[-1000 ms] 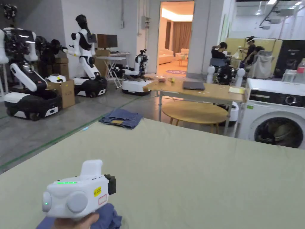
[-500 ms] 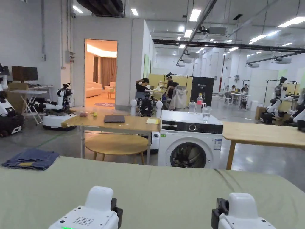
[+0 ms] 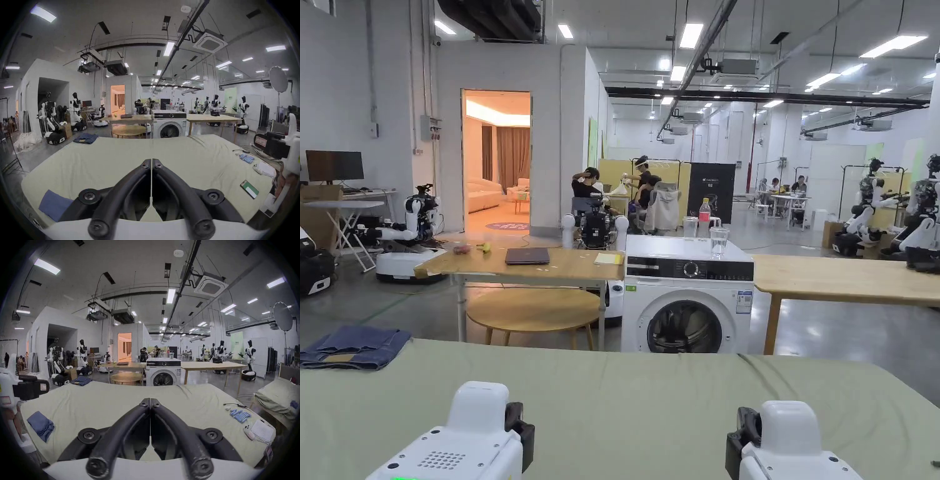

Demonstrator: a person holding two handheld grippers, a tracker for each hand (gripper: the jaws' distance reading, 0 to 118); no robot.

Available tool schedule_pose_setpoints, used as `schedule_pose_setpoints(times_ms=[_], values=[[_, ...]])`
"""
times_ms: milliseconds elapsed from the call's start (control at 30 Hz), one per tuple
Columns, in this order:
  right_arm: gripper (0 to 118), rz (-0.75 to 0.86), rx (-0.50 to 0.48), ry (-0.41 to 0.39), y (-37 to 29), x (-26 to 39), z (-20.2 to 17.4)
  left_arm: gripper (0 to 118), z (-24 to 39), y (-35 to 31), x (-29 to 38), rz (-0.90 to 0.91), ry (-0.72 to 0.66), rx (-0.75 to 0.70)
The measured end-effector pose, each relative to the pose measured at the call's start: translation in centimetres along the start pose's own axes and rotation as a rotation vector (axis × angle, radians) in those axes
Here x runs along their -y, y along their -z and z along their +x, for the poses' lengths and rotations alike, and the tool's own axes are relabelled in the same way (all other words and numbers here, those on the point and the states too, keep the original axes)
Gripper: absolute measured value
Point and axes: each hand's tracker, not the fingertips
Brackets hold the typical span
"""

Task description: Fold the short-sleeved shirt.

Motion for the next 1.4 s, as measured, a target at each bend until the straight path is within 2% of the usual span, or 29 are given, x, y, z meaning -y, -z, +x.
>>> schedule_pose_setpoints(times_ms=[33, 67, 100, 167, 233, 300, 333, 367, 400, 433, 533, 867, 967, 1167, 1300, 1400], values=[[0, 0.002, 0.004, -0.003, 0.1, 0.0, 0.0, 2, -0.1, -0.1, -0.1, 0.005, -0.008, 0.004], [3, 0.005, 0.002, -0.002, 0.0, 0.0, 0.1, 15, -0.3, 0.0, -0.2, 0.008, -0.015, 0.009], [7, 0.008, 0.0, 0.004, -0.1, -0.1, 0.1, 22, -0.3, -0.1, -0.4, 0.012, -0.02, 0.012], [19, 0.006, -0.01, 0.012, -0.1, -0.1, 0.1, 30, -0.3, -0.2, -0.6, 0.018, -0.027, 0.023], [22, 0.003, -0.012, 0.007, -0.1, -0.2, 0.0, 32, -0.2, -0.1, -0.6, 0.017, -0.027, 0.025], [55, 0.008, -0.008, -0.001, -0.1, -0.2, -0.1, 51, 0.0, -0.3, -0.7, 0.025, -0.008, 0.02], [75, 0.008, -0.014, -0.001, -0.1, -0.3, -0.1, 67, 0.1, -0.2, -0.7, 0.03, 0.005, 0.017], [94, 0.006, -0.016, -0.003, -0.1, -0.3, -0.1, 92, 0.2, -0.2, -0.7, 0.034, 0.018, 0.01], [102, 0.012, -0.009, -0.006, -0.2, -0.2, -0.2, 105, 0.2, -0.2, -0.8, 0.039, 0.025, 0.011], [106, 0.026, 0.007, -0.009, -0.2, -0.1, -0.3, 111, 0.2, -0.3, -0.8, 0.052, 0.031, 0.016], [115, 0.027, 0.0, -0.015, 0.0, -0.2, -0.3, 113, 0.3, -0.4, -0.9, 0.094, 0.036, 0.001], [115, -0.011, -0.007, -0.018, 0.5, -0.9, -1.2, 113, -0.1, -0.2, -0.8, 0.058, 0.046, -0.01], [115, -0.037, -0.012, 0.008, 0.4, -1.4, -1.4, 113, -0.2, -0.2, -0.7, 0.057, 0.035, -0.001], [115, -0.029, 0.058, 0.028, 0.0, -1.8, -2.0, 113, -0.4, -0.5, -0.7, 0.061, 0.016, 0.001], [115, -0.055, 0.018, 0.11, -0.2, -2.3, -1.5, 113, -0.4, -0.7, -0.8, 0.058, 0.013, 0.0], [115, -0.059, 0.013, 0.121, -0.5, -2.4, -1.3, 113, -0.4, -0.9, -0.8, 0.059, 0.013, -0.002]])
